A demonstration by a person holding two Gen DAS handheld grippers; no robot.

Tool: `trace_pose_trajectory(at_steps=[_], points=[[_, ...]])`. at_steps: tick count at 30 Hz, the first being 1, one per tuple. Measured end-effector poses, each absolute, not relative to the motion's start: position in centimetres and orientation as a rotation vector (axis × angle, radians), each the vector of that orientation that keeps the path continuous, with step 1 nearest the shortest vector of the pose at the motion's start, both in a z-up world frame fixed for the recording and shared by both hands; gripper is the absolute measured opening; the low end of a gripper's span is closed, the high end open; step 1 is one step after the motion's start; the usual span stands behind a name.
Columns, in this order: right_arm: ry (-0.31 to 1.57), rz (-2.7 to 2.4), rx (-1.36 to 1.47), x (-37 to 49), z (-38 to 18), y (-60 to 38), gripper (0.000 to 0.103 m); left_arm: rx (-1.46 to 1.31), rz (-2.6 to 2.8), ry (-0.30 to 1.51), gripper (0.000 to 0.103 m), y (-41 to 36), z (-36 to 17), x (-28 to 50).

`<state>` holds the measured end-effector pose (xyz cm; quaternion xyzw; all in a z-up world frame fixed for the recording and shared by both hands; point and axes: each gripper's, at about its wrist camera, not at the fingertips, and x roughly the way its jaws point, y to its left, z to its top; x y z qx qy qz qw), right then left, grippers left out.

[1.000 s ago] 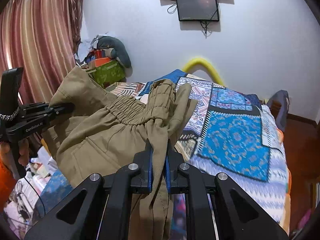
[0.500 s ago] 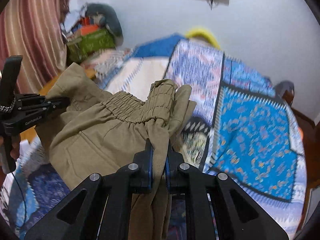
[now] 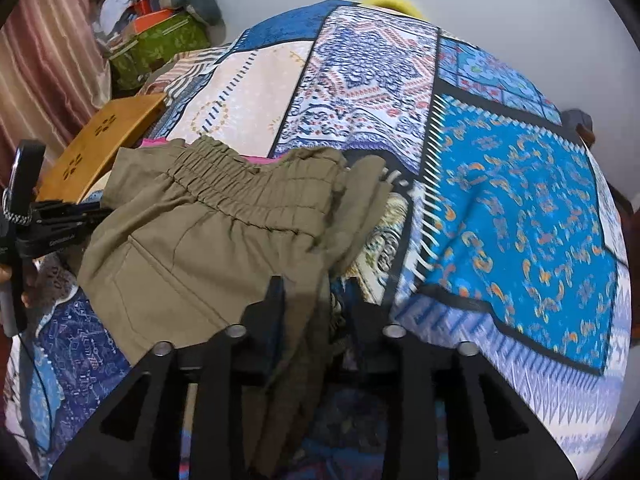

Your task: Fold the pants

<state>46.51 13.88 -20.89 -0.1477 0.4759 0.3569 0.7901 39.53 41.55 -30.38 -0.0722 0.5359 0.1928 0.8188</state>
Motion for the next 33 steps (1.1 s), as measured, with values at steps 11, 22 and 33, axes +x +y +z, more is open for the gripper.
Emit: trace_pose_trajectory(at_steps=[11, 22, 33], points=[[0.898, 0.778, -0.317, 41.8, -13.0, 11.4, 0.032, -0.116, 0.394, 0.990, 0.026, 38.5, -21.0, 33.1], [0.591, 0.855, -0.187, 32.2, 0.5, 6.4, 0.032, -0.049, 0.280, 0.570, 0.026, 27.5, -2.3, 22.6], [0.268, 0.963, -0.064, 18.0, 8.3, 0.5, 0.032, -0.010, 0.217, 0.272, 0.026, 17.4, 5.9, 8.9]])
